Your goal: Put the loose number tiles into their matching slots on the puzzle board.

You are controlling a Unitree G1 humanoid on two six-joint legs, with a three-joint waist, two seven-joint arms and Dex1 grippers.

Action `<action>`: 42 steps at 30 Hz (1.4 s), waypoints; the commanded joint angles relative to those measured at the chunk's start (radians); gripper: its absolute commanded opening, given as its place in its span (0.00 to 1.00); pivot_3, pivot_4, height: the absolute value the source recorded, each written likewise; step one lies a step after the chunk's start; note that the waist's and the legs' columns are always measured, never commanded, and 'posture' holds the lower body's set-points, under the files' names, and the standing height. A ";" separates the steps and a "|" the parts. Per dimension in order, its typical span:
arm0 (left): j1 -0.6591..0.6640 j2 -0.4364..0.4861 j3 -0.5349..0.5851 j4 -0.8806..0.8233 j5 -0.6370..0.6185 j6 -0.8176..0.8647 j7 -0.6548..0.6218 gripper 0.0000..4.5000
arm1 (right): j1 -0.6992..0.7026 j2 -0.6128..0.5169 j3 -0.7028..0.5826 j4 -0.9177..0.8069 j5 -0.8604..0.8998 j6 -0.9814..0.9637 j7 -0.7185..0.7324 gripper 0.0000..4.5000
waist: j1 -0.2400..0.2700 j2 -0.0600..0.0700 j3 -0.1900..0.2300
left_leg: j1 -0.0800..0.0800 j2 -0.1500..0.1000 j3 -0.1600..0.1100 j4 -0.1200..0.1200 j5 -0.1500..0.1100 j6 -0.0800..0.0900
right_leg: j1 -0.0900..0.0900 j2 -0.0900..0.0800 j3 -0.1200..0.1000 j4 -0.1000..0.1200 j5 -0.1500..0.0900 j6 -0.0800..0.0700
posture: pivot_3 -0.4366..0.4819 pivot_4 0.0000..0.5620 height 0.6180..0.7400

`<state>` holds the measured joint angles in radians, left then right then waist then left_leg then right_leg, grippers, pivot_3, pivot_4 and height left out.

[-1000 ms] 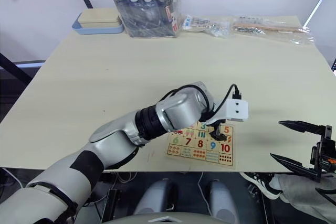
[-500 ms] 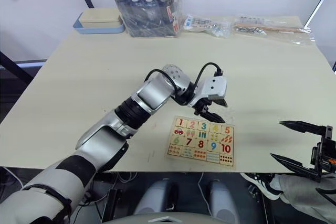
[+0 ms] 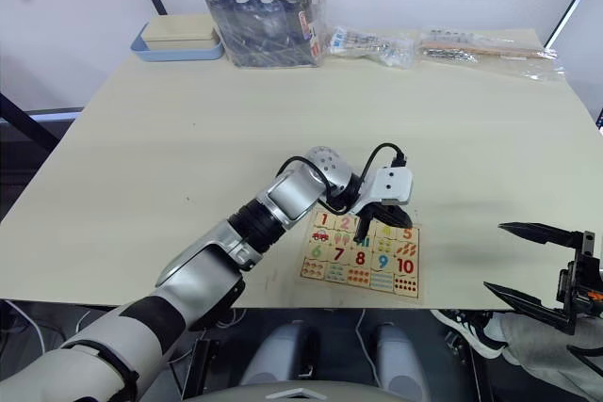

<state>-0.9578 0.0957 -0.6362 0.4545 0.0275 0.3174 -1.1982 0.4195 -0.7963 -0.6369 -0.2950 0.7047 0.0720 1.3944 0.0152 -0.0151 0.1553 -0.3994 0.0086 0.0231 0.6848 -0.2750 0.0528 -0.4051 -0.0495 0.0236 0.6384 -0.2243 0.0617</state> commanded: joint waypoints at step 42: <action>0.865 0.467 0.902 -0.951 -0.531 0.447 0.354 0.01 | -0.522 0.059 0.380 0.159 -0.073 0.126 -0.177 1.00 | 0.003 0.001 -0.002 | 0.003 0.001 -0.001 -0.001 0.000 0.000 | 0.001 -0.005 -0.004 0.003 -0.002 -0.004 | 0.48 0.27 1.00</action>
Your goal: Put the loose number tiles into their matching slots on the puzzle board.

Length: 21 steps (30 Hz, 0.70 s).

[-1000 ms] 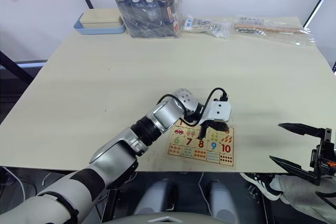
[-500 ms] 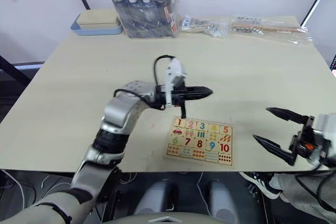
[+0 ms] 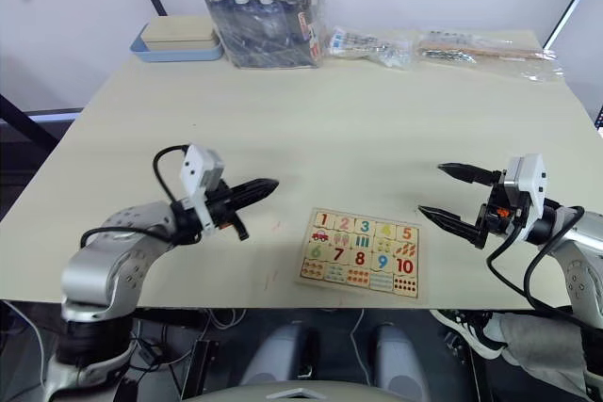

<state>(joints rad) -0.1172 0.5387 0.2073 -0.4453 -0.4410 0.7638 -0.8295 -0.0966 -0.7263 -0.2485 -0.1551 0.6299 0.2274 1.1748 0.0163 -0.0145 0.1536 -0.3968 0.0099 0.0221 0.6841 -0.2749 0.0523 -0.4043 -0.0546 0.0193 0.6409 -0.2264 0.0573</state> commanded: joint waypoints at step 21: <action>0.583 0.025 0.322 -0.078 -0.182 -0.225 -0.039 0.99 | 0.230 -0.110 -0.236 0.246 -0.021 -0.167 0.232 1.00 | -0.003 0.001 -0.001 | 0.001 0.000 0.000 -0.002 0.000 0.000 | 0.000 -0.015 -0.005 -0.001 -0.002 -0.004 | 0.48 0.27 1.00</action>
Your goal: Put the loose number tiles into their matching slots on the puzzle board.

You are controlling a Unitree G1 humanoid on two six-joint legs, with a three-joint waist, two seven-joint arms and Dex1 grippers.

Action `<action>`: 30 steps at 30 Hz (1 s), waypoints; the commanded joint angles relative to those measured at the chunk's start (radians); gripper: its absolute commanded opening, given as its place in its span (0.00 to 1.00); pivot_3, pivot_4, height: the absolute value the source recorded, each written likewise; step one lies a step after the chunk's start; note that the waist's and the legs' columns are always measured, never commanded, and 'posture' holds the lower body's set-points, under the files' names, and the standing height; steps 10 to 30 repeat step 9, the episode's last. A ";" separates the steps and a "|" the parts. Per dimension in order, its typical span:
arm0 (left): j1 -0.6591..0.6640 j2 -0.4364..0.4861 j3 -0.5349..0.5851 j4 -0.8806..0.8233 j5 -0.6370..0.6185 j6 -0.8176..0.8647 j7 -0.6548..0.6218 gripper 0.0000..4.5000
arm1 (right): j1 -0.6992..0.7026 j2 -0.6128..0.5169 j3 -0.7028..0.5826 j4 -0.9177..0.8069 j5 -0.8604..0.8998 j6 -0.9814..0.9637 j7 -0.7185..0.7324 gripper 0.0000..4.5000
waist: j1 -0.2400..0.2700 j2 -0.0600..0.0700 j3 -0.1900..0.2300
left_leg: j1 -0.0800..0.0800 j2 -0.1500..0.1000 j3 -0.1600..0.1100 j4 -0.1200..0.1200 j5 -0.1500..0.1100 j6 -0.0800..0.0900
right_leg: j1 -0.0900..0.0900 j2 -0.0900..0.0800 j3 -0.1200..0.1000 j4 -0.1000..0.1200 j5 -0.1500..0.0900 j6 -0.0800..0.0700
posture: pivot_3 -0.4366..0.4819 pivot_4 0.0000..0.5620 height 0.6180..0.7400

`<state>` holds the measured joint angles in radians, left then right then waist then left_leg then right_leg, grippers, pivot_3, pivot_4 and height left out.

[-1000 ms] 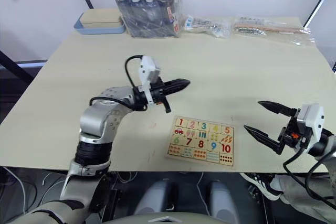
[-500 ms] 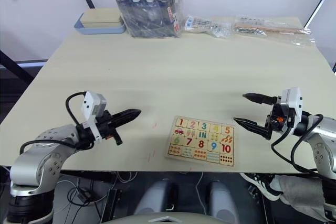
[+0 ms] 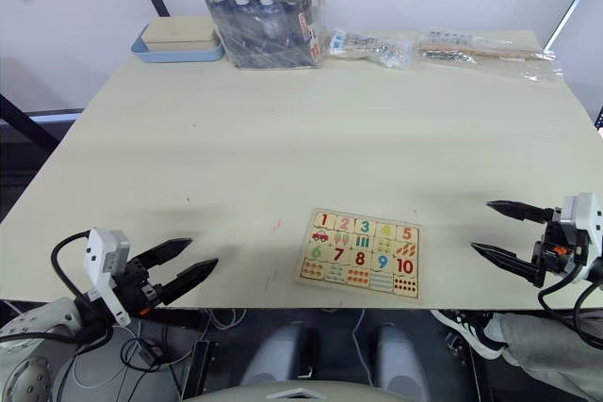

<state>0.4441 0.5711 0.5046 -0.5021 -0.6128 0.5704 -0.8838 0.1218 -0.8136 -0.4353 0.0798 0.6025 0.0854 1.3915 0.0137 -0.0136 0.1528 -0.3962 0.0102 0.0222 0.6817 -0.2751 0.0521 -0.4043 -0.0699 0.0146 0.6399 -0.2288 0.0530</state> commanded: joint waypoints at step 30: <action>0.047 -0.022 -0.007 0.000 -0.015 -0.048 0.034 0.99 | 0.036 -0.026 -0.052 0.025 0.004 -0.037 0.037 1.00 | 0.000 0.000 0.000 | 0.000 0.000 0.000 0.000 0.000 0.000 | 0.000 0.000 0.000 -0.001 0.000 0.000 | 0.48 0.27 1.00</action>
